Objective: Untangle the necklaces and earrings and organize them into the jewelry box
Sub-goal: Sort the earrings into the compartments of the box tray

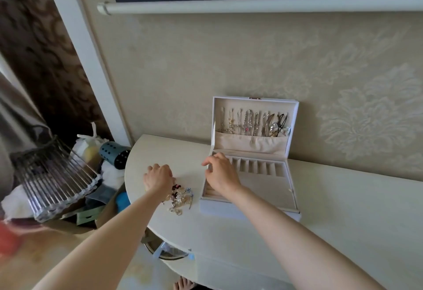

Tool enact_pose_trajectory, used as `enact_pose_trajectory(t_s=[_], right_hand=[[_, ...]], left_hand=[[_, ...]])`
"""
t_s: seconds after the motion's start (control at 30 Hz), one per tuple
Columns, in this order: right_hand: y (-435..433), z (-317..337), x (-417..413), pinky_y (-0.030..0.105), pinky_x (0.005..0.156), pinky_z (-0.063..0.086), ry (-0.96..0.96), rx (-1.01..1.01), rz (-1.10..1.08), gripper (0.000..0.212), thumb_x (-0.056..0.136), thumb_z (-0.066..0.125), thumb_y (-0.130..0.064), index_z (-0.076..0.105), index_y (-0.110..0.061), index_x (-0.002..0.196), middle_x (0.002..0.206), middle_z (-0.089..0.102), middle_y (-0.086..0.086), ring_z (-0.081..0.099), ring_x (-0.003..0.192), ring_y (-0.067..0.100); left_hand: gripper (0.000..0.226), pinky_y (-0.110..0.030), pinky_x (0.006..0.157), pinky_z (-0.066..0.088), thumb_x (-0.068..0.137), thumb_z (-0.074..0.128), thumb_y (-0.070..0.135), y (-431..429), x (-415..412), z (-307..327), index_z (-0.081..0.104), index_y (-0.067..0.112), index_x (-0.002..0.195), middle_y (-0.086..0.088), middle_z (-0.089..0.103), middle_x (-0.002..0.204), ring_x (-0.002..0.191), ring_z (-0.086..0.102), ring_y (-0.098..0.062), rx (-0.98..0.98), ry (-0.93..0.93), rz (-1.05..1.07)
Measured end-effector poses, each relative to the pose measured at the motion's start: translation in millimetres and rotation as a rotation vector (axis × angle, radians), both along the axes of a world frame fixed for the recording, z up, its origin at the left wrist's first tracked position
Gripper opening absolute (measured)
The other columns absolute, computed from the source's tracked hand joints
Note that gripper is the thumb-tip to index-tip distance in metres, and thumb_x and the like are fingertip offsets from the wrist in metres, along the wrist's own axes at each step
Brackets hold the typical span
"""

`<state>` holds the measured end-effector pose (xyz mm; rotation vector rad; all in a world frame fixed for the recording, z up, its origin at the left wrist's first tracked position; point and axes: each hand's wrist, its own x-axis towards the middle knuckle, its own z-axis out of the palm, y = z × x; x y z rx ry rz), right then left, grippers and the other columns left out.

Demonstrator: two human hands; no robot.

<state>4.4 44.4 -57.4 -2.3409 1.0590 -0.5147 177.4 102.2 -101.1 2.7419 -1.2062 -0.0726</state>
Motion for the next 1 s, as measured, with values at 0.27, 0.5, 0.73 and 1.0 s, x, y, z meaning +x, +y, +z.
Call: enact_pose_trajectory(t_s=[0.27, 0.5, 0.73, 1.0], right_hand=[[0, -18, 7, 0.032, 0.09, 0.047, -0.145, 0.087, -0.088, 0.027, 0.088, 0.047, -0.004, 0.068, -0.017, 0.102, 0.111, 0.057, 0.001, 0.057, 0.1, 0.018], [-3, -15, -1, 0.024, 0.082, 0.045, -0.164, 0.063, -0.083, 0.028, 0.088, 0.047, -0.003, 0.068, -0.019, 0.097, 0.107, 0.057, -0.004, 0.057, 0.09, 0.013], [-15, 1, 10, 0.018, 0.083, 0.042, -0.191, 0.084, -0.007, 0.035, 0.084, 0.046, 0.003, 0.067, -0.015, 0.105, 0.11, 0.061, -0.001, 0.054, 0.087, 0.01], [-35, 13, 3, 0.026, 0.081, 0.057, -0.702, 0.717, 0.077, 0.031, 0.087, 0.052, 0.01, 0.066, -0.005, 0.111, 0.104, 0.069, 0.008, 0.068, 0.091, 0.02]], left_hand=[[0.026, -0.03, 0.087, 0.039, 0.094, 0.05, 0.034, -4, 11, -15, 0.062, 0.016, 0.109, -0.005, 0.057, 0.112, 0.106, 0.047, -0.021, -0.016, -0.068, -0.088], [0.036, -0.032, 0.087, 0.038, 0.089, 0.054, 0.044, -11, 7, -11, 0.064, 0.015, 0.108, -0.003, 0.058, 0.112, 0.109, 0.048, -0.022, 0.04, -0.078, -0.078], [0.023, -0.034, 0.087, 0.039, 0.091, 0.056, 0.032, -20, 8, 7, 0.068, 0.015, 0.1, -0.003, 0.06, 0.108, 0.108, 0.047, -0.024, -0.176, 0.035, -0.073], [0.016, -0.009, 0.061, 0.038, 0.089, 0.057, 0.007, -21, -40, 54, 0.059, 0.015, 0.075, 0.002, 0.057, 0.072, 0.061, 0.052, 0.002, -0.72, 1.043, -0.384]])
